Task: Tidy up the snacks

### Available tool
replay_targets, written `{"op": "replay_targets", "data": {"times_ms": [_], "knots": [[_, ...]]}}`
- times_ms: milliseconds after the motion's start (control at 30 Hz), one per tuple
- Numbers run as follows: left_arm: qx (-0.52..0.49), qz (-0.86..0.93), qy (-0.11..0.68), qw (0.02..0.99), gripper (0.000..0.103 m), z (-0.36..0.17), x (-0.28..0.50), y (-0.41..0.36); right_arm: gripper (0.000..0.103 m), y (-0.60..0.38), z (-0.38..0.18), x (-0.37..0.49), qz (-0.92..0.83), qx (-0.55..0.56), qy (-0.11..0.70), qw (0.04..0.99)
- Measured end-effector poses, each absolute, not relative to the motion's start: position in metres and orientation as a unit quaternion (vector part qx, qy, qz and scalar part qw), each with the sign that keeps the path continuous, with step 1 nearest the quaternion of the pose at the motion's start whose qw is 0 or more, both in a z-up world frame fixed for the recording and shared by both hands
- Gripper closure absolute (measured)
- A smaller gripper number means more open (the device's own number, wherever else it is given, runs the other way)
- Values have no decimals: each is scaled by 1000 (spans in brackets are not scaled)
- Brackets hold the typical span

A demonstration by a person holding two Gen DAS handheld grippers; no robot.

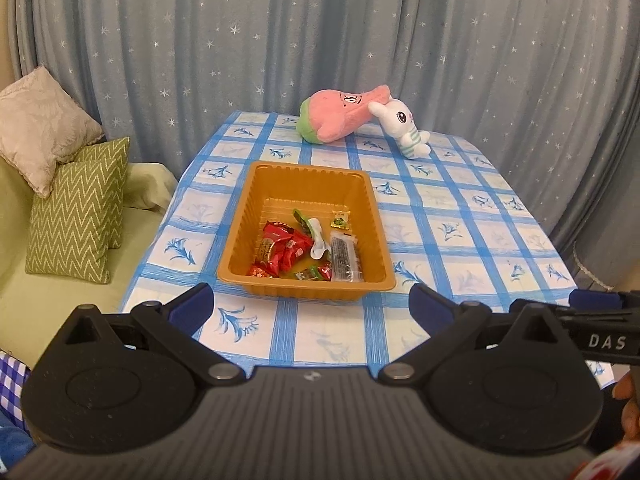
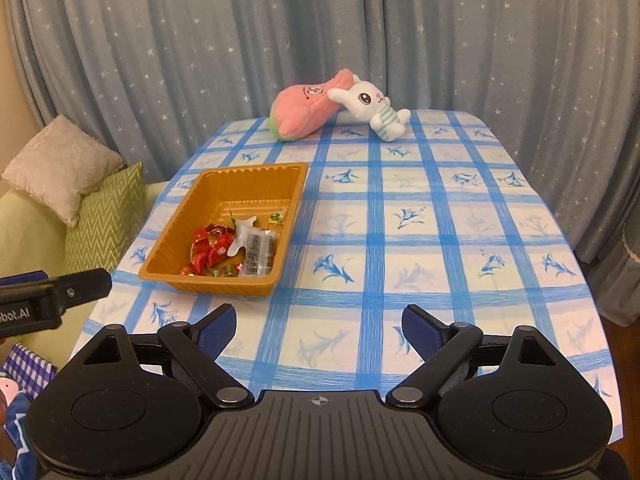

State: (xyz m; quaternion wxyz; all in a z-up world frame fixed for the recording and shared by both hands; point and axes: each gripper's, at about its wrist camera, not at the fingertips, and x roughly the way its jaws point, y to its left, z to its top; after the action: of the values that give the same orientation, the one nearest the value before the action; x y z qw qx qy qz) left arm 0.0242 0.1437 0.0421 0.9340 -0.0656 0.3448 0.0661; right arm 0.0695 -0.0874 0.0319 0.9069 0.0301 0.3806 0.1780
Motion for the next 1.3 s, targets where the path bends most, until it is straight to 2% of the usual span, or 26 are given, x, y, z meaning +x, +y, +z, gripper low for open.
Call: {"op": "replay_targets", "data": {"times_ms": [1300], "knots": [[-50,63,342,936,0,43,7,128,13,-93,45,49,184,36,365,912]]}}
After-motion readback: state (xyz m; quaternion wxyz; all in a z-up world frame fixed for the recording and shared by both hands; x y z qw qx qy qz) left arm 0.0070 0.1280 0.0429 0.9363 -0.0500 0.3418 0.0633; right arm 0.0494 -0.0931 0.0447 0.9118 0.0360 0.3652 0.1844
